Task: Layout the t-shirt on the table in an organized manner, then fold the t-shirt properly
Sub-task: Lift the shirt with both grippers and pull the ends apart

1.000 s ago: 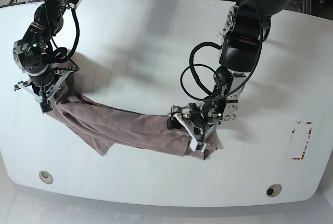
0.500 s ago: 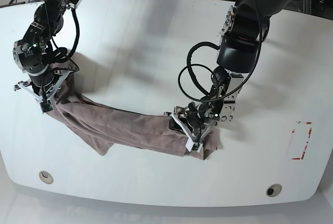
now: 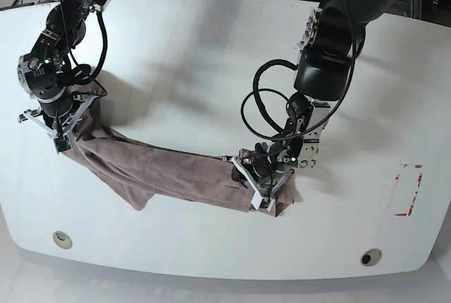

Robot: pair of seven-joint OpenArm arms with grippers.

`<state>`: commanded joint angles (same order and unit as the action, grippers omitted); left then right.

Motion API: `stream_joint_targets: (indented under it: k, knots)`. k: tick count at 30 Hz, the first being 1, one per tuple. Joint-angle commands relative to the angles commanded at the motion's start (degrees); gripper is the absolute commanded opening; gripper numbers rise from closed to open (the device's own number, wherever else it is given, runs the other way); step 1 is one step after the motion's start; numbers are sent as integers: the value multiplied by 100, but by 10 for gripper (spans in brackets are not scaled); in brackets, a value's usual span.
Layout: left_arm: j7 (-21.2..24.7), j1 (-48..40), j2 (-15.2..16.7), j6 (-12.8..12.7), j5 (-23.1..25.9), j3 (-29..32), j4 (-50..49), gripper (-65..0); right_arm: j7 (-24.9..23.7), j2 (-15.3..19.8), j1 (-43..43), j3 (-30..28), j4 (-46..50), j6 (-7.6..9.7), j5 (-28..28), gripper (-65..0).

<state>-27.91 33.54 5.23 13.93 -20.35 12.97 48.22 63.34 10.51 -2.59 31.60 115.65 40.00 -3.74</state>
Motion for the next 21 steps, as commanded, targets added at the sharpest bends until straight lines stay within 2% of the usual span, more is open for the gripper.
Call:
stream_joint_targets:
  k: [3,13,16,21]
  knots:
    - [-176,0,-9,0,0,-9,141,-649,0,0,0,0,0,0,0,-647]
    - [-237,-132,-176,0,-9,-9,923,-647,0,0,-18,-9,0,0,0,-647]
    - [-466,-132,-290,0,-9,-18,1204,-647,0,0,-132,-9,0,0,0,-647]
    - [-545,-413,-475,0,-18,-105,2189,-646,9,0,-352,-62,0,0,35,-647]
